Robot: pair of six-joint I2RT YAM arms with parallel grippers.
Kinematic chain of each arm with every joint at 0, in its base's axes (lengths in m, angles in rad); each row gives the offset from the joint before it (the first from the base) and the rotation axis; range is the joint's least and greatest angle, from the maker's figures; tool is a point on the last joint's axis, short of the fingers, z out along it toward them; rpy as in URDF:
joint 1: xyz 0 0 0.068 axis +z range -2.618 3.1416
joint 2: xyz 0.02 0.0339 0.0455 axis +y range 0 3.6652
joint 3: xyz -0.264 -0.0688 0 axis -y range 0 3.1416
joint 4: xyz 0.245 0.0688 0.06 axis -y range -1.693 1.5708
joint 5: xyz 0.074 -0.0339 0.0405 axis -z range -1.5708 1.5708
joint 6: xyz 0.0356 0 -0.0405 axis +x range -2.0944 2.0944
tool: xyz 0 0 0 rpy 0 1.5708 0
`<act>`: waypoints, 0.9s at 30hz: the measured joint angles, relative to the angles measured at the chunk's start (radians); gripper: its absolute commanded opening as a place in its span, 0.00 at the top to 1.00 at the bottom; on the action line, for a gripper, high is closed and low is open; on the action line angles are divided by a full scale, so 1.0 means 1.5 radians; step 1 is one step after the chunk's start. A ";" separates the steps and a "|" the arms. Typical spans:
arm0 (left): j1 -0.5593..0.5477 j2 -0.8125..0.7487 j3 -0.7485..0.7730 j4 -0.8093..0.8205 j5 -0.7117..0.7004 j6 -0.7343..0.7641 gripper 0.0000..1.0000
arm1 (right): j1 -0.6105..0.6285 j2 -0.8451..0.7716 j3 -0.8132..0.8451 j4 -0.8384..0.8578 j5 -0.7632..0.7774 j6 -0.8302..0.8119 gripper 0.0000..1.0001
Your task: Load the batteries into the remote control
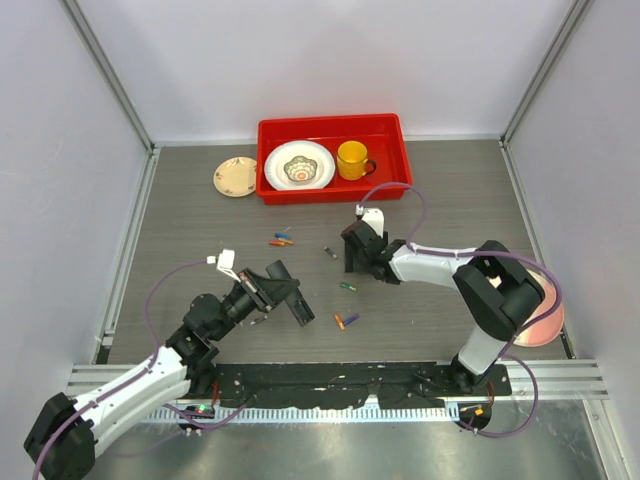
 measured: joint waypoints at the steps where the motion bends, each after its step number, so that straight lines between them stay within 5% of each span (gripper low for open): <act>1: 0.000 0.000 0.000 0.000 0.000 0.000 1.00 | -0.001 -0.004 -0.006 0.006 -0.004 -0.002 0.36; 27: 0.000 0.039 0.000 0.021 0.000 -0.001 1.00 | -0.004 -0.024 -0.029 0.016 -0.025 -0.020 0.36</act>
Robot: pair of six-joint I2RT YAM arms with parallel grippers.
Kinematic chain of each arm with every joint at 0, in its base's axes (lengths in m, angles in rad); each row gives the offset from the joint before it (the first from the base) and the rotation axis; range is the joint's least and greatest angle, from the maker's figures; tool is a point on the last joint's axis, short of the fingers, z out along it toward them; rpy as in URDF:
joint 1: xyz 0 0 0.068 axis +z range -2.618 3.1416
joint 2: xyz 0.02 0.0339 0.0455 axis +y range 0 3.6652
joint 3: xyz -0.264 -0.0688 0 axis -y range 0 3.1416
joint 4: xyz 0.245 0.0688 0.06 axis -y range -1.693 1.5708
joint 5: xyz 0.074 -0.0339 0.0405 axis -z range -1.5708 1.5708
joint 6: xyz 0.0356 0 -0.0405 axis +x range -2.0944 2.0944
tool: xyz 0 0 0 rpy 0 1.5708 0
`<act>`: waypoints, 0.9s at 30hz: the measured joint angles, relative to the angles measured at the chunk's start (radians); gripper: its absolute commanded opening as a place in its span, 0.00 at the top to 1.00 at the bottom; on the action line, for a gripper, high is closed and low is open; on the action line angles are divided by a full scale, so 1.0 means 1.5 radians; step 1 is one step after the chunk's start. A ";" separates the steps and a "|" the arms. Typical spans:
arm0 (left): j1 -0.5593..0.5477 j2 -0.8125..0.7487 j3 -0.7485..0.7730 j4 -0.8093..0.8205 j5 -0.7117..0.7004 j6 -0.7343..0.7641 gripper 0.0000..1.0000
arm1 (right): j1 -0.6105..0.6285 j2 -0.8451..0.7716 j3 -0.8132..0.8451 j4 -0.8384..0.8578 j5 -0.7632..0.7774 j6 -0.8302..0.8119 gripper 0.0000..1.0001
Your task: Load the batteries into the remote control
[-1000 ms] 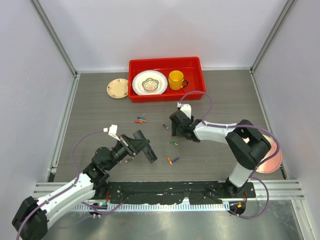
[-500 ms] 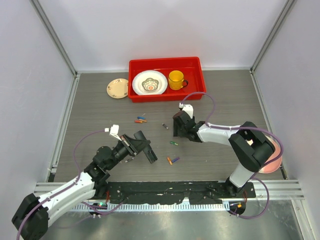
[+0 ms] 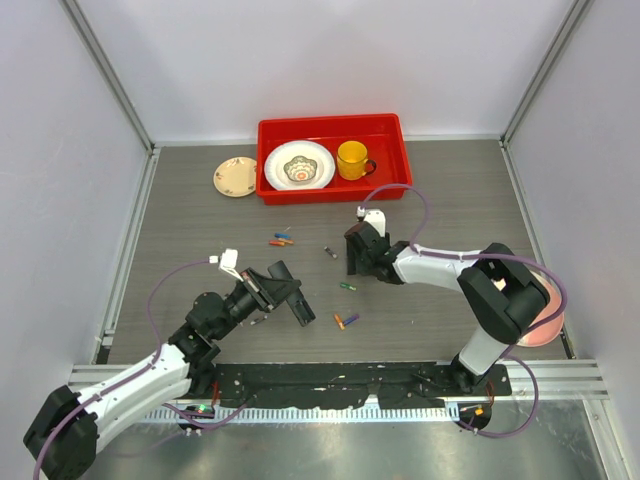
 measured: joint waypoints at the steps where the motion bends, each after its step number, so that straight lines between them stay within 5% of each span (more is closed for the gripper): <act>1: 0.000 0.000 0.000 0.000 0.000 0.000 1.00 | 0.000 0.000 0.002 -0.005 0.001 0.000 0.36; 12: 0.000 -0.014 0.000 0.003 0.000 -0.001 1.00 | 0.013 0.009 0.017 -0.038 0.007 -0.010 0.47; 19: 0.000 -0.018 0.000 0.004 0.000 -0.001 1.00 | 0.014 0.012 0.024 -0.042 0.002 -0.020 0.69; 23: 0.000 -0.022 0.000 0.004 0.000 -0.001 1.00 | 0.014 0.002 0.024 -0.060 -0.008 -0.040 0.94; 27: 0.000 -0.029 0.000 0.004 0.000 -0.001 1.00 | 0.018 -0.035 0.027 -0.131 -0.019 -0.101 0.99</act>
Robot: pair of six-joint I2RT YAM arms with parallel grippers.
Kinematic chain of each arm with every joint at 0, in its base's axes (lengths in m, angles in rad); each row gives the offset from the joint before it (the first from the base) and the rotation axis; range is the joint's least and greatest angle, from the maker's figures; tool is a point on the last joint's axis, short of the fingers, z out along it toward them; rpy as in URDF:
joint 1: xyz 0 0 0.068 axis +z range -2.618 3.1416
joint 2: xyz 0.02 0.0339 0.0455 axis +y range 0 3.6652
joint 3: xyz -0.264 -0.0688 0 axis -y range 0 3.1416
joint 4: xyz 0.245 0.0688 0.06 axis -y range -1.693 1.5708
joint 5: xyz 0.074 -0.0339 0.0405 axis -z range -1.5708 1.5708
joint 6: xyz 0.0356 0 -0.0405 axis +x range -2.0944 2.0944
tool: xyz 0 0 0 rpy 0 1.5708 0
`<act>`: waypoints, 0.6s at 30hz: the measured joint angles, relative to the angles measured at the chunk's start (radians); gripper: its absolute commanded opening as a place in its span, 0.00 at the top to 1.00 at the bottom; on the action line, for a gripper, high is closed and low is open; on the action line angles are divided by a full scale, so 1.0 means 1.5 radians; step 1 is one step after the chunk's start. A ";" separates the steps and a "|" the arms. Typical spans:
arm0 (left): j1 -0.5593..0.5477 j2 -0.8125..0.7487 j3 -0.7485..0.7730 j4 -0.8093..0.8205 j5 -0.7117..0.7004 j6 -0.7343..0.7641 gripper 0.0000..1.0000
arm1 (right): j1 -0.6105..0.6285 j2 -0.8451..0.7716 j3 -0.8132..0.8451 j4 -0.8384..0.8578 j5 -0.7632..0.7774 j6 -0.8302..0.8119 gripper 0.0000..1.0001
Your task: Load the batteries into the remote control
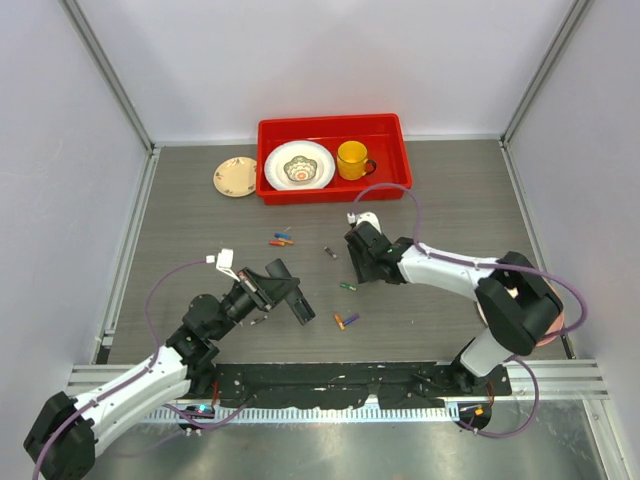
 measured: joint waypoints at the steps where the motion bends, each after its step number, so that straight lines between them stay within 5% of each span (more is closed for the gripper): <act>1: 0.000 -0.004 0.000 0.000 0.000 0.000 1.00 | 0.002 -0.015 0.004 -0.018 -0.002 -0.025 0.99; 7: 0.000 -0.039 0.000 -0.001 0.000 0.000 1.00 | 0.020 -0.118 0.043 -0.036 -0.068 -0.303 0.99; 13: 0.000 -0.053 0.000 0.001 0.007 0.000 1.00 | 0.032 -0.117 0.079 -0.058 -0.095 -0.662 0.99; 18: 0.000 -0.071 0.000 0.000 0.017 -0.003 1.00 | -0.010 -0.048 0.078 -0.124 -0.135 -0.852 0.99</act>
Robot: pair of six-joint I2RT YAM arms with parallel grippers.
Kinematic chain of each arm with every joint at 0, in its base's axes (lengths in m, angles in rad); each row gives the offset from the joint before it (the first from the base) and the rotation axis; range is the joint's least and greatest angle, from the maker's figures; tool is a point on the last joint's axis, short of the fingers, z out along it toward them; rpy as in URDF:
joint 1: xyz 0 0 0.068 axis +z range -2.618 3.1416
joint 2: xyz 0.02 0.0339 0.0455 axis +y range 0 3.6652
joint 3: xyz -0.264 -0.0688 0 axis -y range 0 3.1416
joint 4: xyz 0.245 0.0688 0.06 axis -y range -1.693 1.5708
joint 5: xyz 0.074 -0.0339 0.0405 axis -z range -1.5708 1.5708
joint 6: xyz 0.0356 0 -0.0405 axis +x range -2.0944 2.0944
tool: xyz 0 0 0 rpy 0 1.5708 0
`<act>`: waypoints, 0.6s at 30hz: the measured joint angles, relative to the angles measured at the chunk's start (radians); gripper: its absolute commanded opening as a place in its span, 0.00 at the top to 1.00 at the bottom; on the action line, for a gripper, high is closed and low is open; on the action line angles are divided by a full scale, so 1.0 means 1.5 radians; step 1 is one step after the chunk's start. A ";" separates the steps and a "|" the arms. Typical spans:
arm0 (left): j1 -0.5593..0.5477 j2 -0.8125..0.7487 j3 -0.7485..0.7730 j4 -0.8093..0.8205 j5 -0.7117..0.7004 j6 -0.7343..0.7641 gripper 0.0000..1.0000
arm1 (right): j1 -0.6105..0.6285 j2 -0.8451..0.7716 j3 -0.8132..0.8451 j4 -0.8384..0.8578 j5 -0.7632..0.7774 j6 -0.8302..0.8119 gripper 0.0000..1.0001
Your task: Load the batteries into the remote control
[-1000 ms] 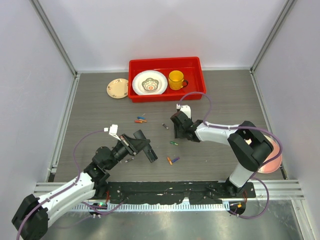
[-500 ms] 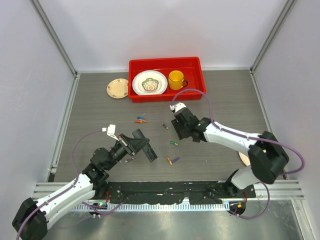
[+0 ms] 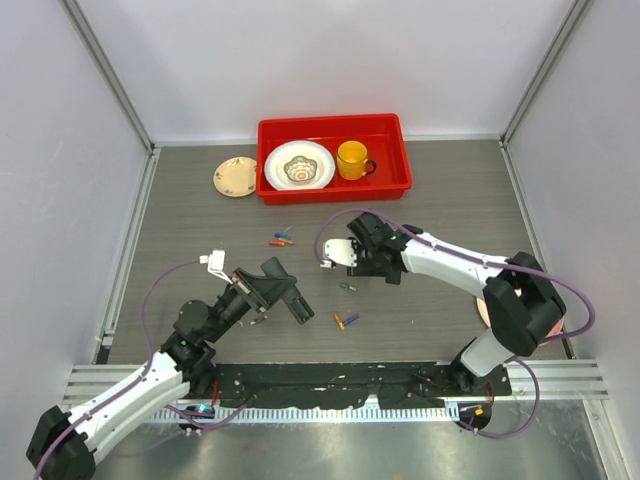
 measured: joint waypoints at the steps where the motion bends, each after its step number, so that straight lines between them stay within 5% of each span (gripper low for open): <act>1: 0.000 -0.006 0.000 -0.001 0.000 0.000 1.00 | -0.010 0.013 -0.001 -0.006 -0.013 -0.017 0.99; 18: 0.000 -0.026 0.000 -0.011 -0.002 0.000 1.00 | -0.040 0.074 -0.036 0.014 -0.218 0.001 0.98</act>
